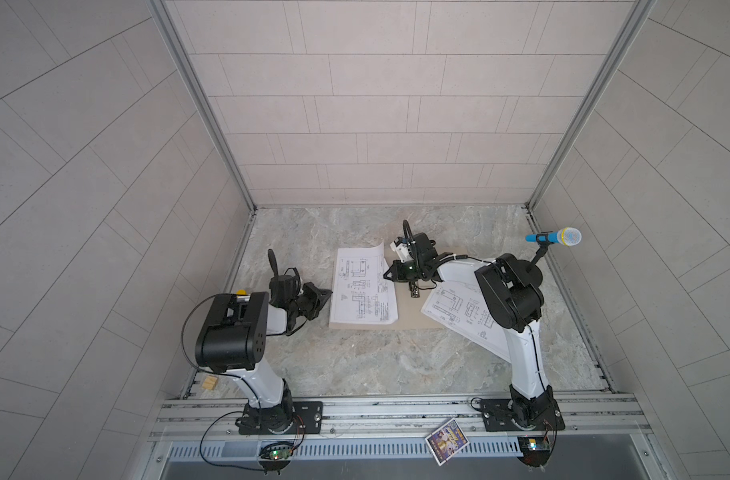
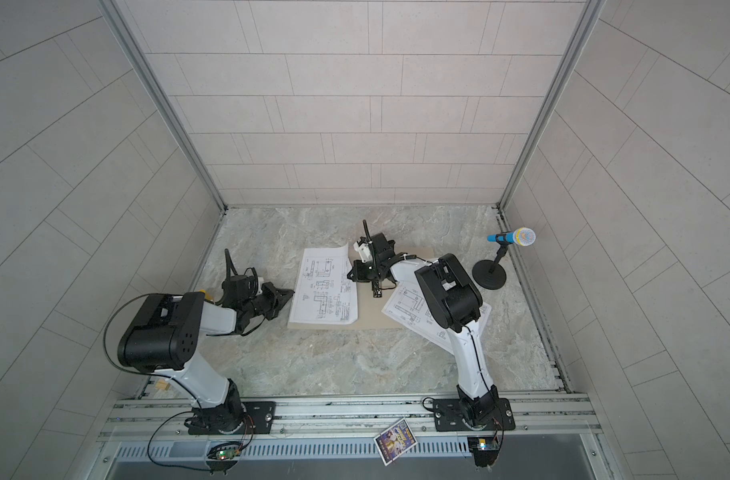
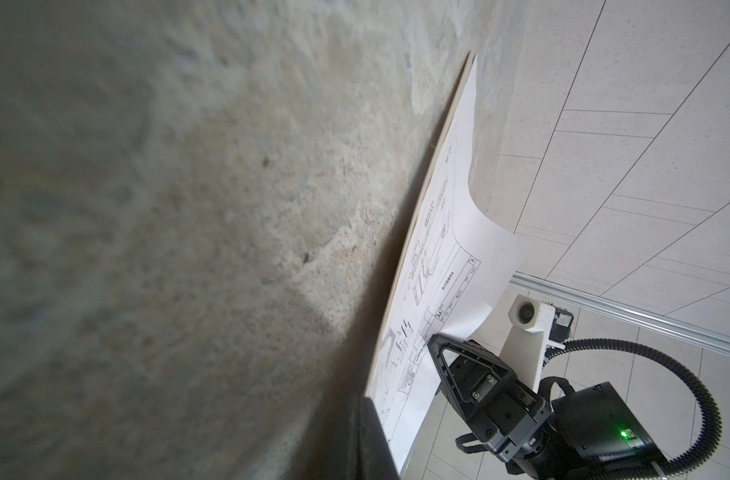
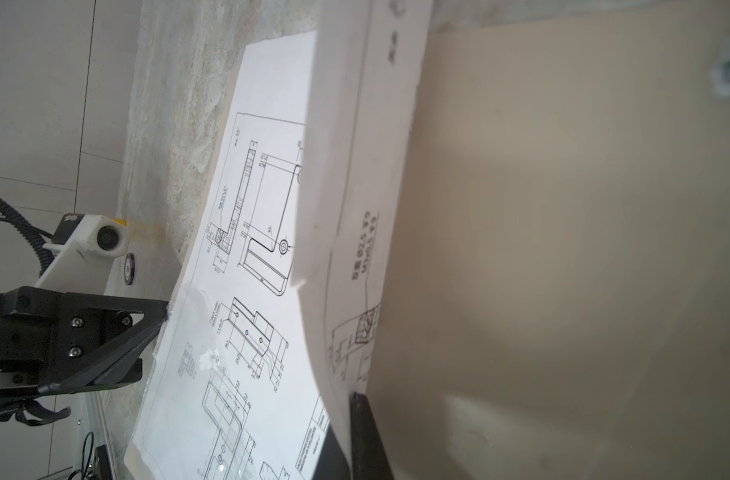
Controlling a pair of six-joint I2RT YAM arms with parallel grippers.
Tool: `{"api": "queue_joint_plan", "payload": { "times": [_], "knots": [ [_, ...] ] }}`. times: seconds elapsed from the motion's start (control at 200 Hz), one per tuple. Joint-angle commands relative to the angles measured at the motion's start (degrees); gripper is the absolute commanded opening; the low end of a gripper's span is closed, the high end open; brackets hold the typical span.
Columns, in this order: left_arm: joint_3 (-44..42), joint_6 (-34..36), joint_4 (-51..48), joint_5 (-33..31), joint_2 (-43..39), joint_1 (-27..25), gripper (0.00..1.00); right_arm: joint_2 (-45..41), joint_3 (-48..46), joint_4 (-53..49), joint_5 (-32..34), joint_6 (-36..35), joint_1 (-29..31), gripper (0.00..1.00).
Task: Put the files into the folder
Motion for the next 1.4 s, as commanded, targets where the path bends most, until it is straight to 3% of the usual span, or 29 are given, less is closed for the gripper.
{"api": "queue_joint_plan", "payload": {
  "times": [0.0,0.09,0.19,0.295,0.455,0.605,0.72,0.896,1.216,1.396],
  "knots": [
    [0.0,0.0,2.3,0.8,0.6,-0.1,0.0,0.7,0.8,-3.1,-1.9,-1.9,-0.4,0.0],
    [0.0,0.0,2.4,0.6,0.7,0.0,0.0,0.4,0.2,-3.6,0.2,0.5,-1.3,0.0],
    [0.0,-0.1,2.7,0.7,0.8,0.0,0.0,0.4,0.0,-3.3,0.4,1.9,-1.6,0.18],
    [-0.1,-0.4,3.2,0.8,1.1,-0.1,0.0,0.9,0.0,-1.4,0.3,3.9,-1.7,0.25],
    [-0.2,-0.6,3.7,0.9,1.1,-0.1,0.0,1.8,1.1,-1.2,1.3,5.4,-1.7,0.27],
    [-0.2,-0.6,3.9,0.9,1.3,0.0,0.0,3.7,2.6,-0.1,-0.9,6.9,-1.6,0.19],
    [-0.2,-0.8,4.3,0.9,1.4,-0.1,0.0,4.5,3.2,-0.4,-1.4,6.8,-1.6,0.08],
    [-0.2,-1.2,5.3,1.0,1.8,-0.1,0.0,5.4,4.1,0.3,-3.6,6.5,-1.5,0.02],
    [-0.3,-1.3,5.8,1.3,1.8,-0.1,0.0,7.9,8.8,-2.0,-7.4,2.7,-1.8,0.0],
    [-0.3,-1.4,6.1,1.1,2.1,-0.1,0.0,6.8,9.8,-8.7,-7.3,-2.4,-1.9,0.0]
  ]
}}
